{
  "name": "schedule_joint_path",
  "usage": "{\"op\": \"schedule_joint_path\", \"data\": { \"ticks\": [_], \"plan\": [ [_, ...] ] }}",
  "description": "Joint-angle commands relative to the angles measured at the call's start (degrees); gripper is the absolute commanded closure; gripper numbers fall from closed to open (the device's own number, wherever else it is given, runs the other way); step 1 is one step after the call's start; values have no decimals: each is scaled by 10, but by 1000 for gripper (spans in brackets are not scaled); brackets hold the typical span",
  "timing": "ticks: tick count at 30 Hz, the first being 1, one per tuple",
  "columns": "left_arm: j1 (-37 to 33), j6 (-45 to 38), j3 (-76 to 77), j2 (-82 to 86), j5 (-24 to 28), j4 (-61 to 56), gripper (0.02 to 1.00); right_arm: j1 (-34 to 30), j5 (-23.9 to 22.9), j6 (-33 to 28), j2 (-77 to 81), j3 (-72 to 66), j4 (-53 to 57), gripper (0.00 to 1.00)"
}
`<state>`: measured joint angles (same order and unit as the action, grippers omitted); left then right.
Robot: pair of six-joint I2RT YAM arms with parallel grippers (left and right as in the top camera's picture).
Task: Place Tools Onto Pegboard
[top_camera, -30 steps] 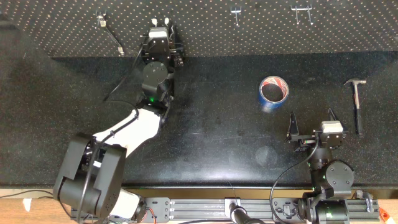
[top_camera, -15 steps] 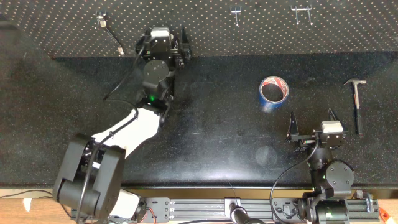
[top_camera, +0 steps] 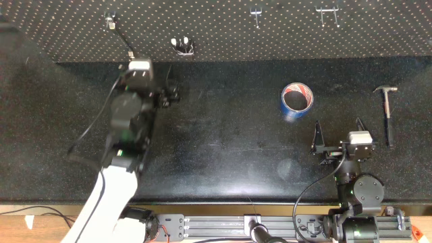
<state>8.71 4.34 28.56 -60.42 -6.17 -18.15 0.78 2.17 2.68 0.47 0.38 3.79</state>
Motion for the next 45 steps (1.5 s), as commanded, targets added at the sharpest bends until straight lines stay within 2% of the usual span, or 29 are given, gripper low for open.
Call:
{"op": "schedule_joint_path", "data": {
  "ticks": [1,10,21,23,45],
  "plan": [
    [-38,-1,-123,152,56,1,23,3,-2,-6,-3,-2,3,16],
    [-51,-1,-277,382,57,-11,23,3,-3,-6,-3,-2,3,16],
    [-69,-4,-282,564,54,221,23,3,-3,-6,-3,-2,3,16],
    [-69,-29,-282,591,54,228,23,3,-3,-6,-3,-2,3,16],
    [-68,-40,-282,602,54,227,25,3,-2,-6,-3,-2,3,16]
  ]
}}
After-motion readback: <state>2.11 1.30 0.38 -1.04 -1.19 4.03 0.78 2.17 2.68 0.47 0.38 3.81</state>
